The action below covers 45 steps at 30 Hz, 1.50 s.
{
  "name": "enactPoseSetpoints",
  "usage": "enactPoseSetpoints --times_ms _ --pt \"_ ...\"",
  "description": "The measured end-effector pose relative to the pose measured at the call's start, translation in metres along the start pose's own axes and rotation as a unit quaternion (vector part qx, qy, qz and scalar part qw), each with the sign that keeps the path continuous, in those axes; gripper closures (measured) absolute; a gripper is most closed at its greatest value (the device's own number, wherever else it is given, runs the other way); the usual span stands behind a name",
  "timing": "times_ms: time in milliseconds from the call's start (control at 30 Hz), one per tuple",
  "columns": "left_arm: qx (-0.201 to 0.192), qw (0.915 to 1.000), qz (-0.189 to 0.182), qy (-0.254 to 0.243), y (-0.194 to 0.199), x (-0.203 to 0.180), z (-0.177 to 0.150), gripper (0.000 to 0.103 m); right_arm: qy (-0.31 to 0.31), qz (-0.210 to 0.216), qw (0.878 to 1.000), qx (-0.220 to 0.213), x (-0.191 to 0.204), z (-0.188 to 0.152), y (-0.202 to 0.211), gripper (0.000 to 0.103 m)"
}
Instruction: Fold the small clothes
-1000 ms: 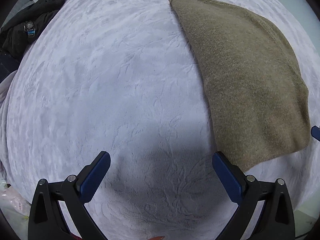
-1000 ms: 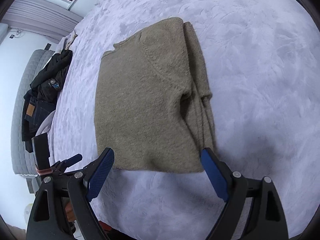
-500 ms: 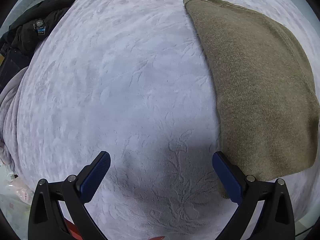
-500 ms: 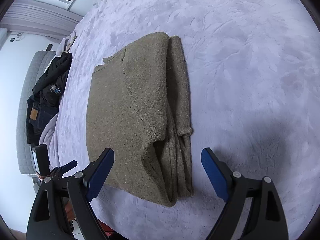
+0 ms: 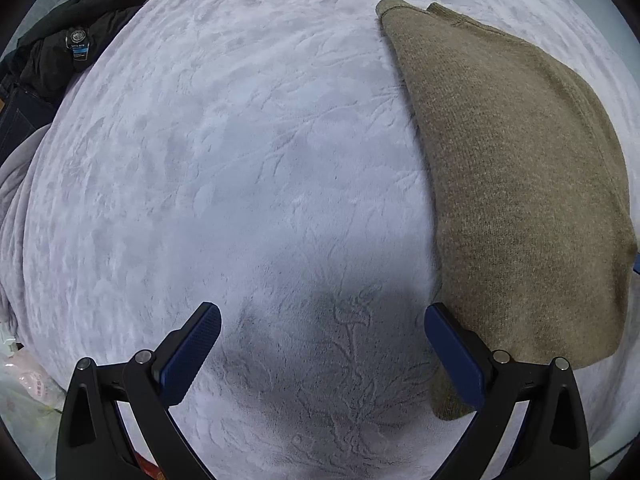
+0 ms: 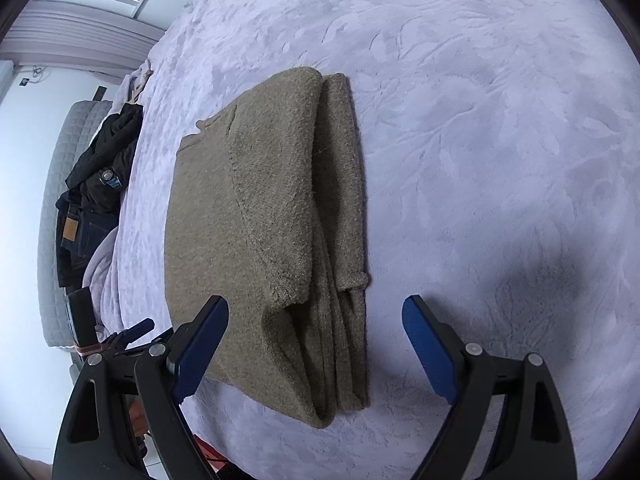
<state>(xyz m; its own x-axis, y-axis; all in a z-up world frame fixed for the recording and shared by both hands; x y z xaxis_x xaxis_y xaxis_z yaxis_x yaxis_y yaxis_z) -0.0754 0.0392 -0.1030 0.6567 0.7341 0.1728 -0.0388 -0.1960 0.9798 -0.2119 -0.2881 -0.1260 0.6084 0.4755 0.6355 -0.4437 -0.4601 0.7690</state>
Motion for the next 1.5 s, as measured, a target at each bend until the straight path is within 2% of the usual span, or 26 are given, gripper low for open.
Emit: enactPoseSetpoints --times_ms 67,200,333,433,567,700,833,967,1100,1267,1300,1333,1367,1400,1467,1500 --pt "-0.007 0.9995 -0.029 -0.009 0.002 0.003 0.005 0.001 0.000 0.003 1.000 0.002 -0.003 0.004 0.000 0.012" --pt "-0.022 0.9921 -0.120 -0.026 0.008 0.010 0.018 0.001 0.009 0.033 0.999 -0.002 -0.008 0.019 0.001 0.012" --pt "-0.013 0.9827 -0.181 -0.038 0.000 0.016 0.028 0.001 0.010 0.076 0.997 0.005 -0.013 0.042 -0.006 0.012" --pt "-0.005 0.9760 -0.214 -0.039 -0.008 0.019 0.031 0.001 0.013 0.088 0.996 0.012 -0.018 0.058 -0.014 0.012" --pt "-0.020 0.9713 -0.232 -0.050 0.000 0.030 0.031 0.001 0.014 0.104 0.994 0.025 -0.024 0.071 -0.023 0.012" --pt "-0.024 0.9606 -0.271 -0.055 0.008 0.032 0.035 0.001 0.027 0.118 0.992 0.035 -0.025 0.076 -0.026 0.012" --pt "-0.002 0.9508 -0.294 -0.097 0.002 -0.010 0.040 0.001 0.033 0.142 0.988 0.046 -0.025 0.085 -0.035 0.012" --pt "0.019 0.9427 -0.300 -0.145 -0.014 -0.056 0.041 0.001 0.053 0.165 0.983 0.066 -0.013 0.099 -0.045 0.012" --pt "0.020 0.9477 -0.280 -0.152 -0.024 -0.073 0.043 0.001 0.086 0.183 0.976 0.083 0.006 0.111 -0.059 0.012" --pt "0.017 0.9508 -0.277 -0.138 -0.024 -0.074 0.041 0.003 0.082 0.191 0.975 0.080 0.011 0.119 -0.074 0.012" --pt "0.013 0.9526 -0.271 -0.137 -0.023 -0.074 0.039 0.005 0.075 0.186 0.976 0.080 0.012 0.118 -0.075 0.019" --pt "0.007 0.9538 -0.266 -0.140 -0.020 -0.073 0.036 0.011 0.068 0.179 0.978 0.081 0.012 0.117 -0.075 0.045" --pt "0.000 0.9535 -0.264 -0.146 -0.016 -0.068 0.032 0.020 0.058 0.179 0.978 0.089 0.013 0.116 -0.076 0.056" --pt "-0.006 0.9532 -0.263 -0.149 -0.013 -0.068 0.030 0.023 0.047 0.188 0.976 0.094 0.011 0.115 -0.077 0.059" --pt "-0.018 0.9525 -0.264 -0.151 -0.005 -0.066 0.027 0.036 0.042 0.201 0.975 0.083 0.014 0.111 -0.072 0.062" --pt "-0.022 0.9519 -0.266 -0.151 -0.001 -0.064 0.025 0.038 0.042 0.208 0.974 0.077 0.016 0.110 -0.068 0.062"
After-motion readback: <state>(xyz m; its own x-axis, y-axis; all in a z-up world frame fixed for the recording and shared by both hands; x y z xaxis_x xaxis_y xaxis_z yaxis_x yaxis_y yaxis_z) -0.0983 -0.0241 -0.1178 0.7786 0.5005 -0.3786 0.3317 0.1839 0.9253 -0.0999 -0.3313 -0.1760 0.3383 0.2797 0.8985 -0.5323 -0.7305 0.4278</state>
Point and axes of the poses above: each gripper's, at about its wrist camera, not at the fingertips, and y roughly against the way its jaws point, x to its left, z to its top, the point moved 2 cm from there along -y, roughly the way its jaws point, and after that the axes turned 10 degrees about x, right-handed, at the moved point
